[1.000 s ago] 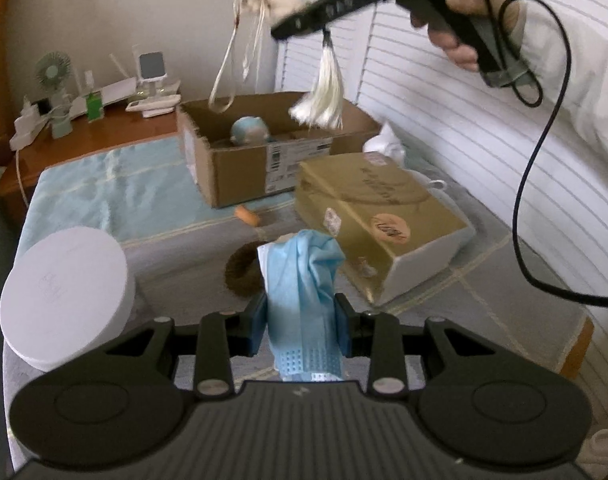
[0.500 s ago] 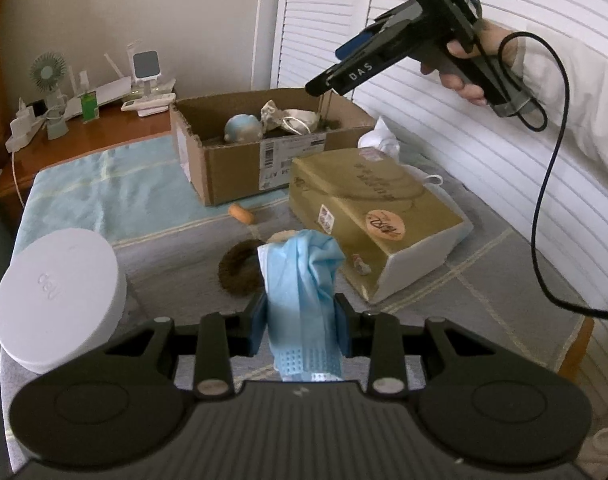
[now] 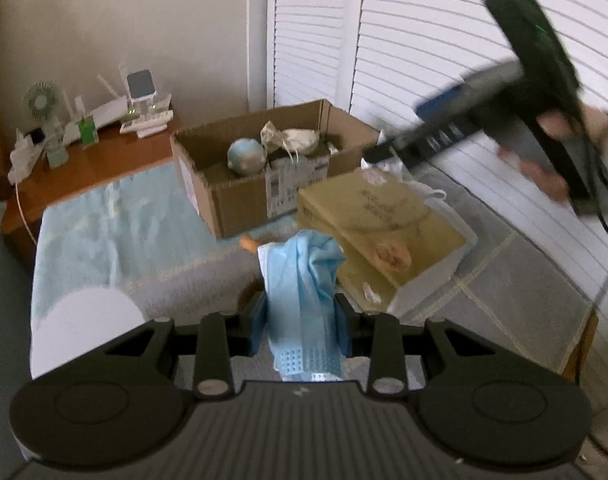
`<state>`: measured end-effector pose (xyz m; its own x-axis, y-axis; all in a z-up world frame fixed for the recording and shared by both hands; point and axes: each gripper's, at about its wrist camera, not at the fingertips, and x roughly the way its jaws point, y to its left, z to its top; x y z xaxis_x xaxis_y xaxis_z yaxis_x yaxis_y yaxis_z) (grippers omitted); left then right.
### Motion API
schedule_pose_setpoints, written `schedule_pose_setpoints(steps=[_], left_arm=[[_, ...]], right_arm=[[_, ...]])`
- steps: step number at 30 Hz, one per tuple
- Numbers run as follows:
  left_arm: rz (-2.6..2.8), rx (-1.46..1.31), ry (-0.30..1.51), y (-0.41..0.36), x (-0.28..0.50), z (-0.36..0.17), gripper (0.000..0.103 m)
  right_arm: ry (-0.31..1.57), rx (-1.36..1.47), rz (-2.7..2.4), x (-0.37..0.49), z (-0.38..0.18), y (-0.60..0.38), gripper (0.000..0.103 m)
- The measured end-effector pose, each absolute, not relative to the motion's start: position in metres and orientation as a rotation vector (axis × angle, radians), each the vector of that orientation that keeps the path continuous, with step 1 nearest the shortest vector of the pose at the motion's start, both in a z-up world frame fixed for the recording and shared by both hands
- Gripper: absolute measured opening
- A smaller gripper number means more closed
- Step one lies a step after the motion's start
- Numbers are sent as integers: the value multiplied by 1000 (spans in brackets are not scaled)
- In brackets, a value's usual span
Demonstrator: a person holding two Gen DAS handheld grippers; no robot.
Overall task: Organize soft objects
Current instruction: 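Carry the blue mask into the cardboard box and open the left gripper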
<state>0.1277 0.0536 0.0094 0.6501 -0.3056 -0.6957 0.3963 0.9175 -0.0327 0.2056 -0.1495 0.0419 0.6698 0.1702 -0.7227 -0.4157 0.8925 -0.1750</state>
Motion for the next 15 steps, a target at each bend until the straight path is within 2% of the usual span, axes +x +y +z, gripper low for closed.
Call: schedule_pose_setpoints(steps=[7, 15], left_arm=[[-393, 161, 744, 46, 166, 32, 33], [-378, 162, 724, 30, 229, 51, 34]], right_arm=[[802, -251, 286, 167, 36, -160, 103], [733, -158, 268, 137, 44, -174, 103]])
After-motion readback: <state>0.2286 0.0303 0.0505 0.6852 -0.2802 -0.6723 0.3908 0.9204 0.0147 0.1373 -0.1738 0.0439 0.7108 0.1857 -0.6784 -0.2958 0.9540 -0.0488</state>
